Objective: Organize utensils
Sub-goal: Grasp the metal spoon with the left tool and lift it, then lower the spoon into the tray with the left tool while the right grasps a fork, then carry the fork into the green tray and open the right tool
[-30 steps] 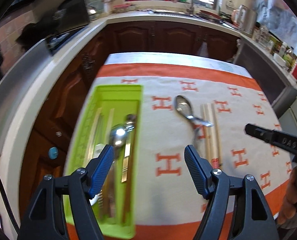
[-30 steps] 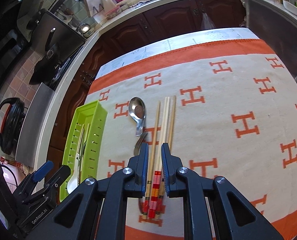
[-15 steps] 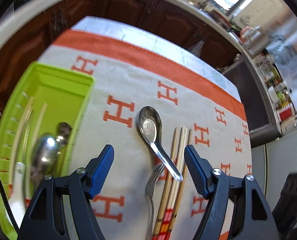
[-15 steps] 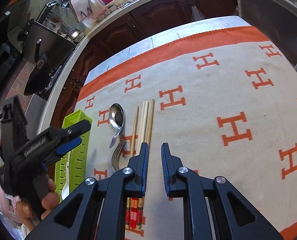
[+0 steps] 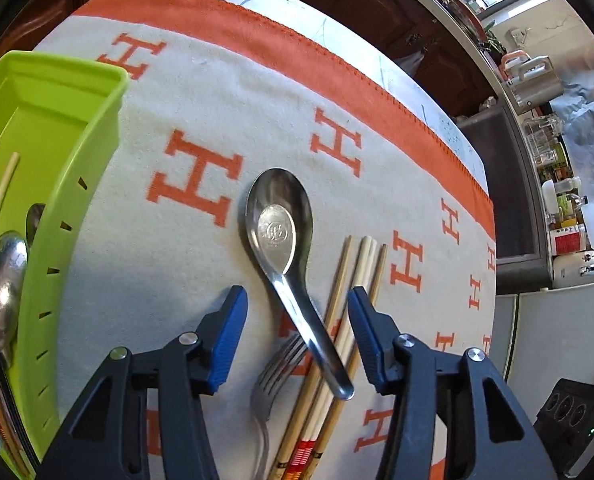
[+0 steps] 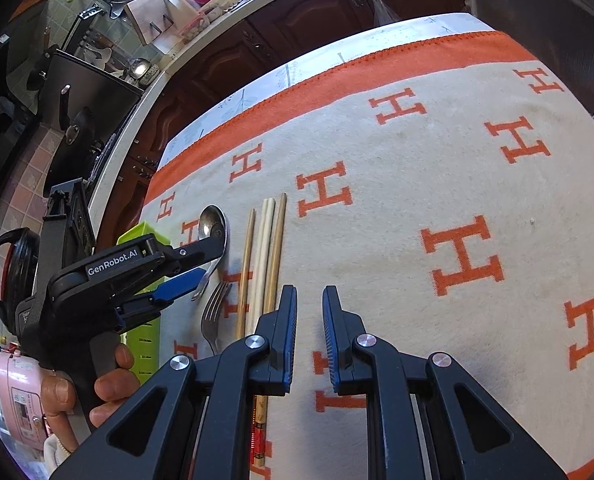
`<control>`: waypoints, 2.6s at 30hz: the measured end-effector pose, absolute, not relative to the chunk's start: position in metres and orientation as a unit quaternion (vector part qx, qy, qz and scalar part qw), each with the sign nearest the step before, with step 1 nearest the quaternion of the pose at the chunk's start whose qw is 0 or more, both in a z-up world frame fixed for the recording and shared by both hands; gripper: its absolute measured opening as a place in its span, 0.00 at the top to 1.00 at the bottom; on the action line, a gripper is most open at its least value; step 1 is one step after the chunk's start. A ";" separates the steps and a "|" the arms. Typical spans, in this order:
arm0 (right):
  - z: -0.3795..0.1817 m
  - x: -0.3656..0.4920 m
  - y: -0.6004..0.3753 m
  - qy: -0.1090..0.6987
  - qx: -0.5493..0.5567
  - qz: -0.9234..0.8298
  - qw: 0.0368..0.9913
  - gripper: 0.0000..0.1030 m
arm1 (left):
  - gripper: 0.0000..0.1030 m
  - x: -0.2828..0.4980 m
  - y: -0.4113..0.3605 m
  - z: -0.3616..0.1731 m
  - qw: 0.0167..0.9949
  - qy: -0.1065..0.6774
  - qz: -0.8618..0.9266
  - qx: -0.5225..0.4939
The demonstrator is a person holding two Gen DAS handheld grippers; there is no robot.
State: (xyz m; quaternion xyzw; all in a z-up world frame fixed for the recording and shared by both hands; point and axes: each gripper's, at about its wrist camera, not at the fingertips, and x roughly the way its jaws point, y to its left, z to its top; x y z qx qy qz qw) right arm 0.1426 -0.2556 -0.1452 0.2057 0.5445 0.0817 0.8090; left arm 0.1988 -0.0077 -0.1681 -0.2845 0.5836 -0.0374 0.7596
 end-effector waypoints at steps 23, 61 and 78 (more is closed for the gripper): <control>-0.136 0.136 -0.246 0.540 0.194 0.095 0.813 0.87 | 0.99 0.179 0.006 -0.140 0.796 0.548 0.008 -0.258; -0.166 0.112 -0.096 0.546 -0.025 0.144 0.825 0.98 | 0.98 0.025 0.158 -0.107 0.856 0.454 0.164 -0.187; -0.058 0.079 -0.061 0.473 0.003 0.214 0.854 0.98 | 0.54 -0.016 0.168 -0.072 0.877 0.416 0.155 -0.182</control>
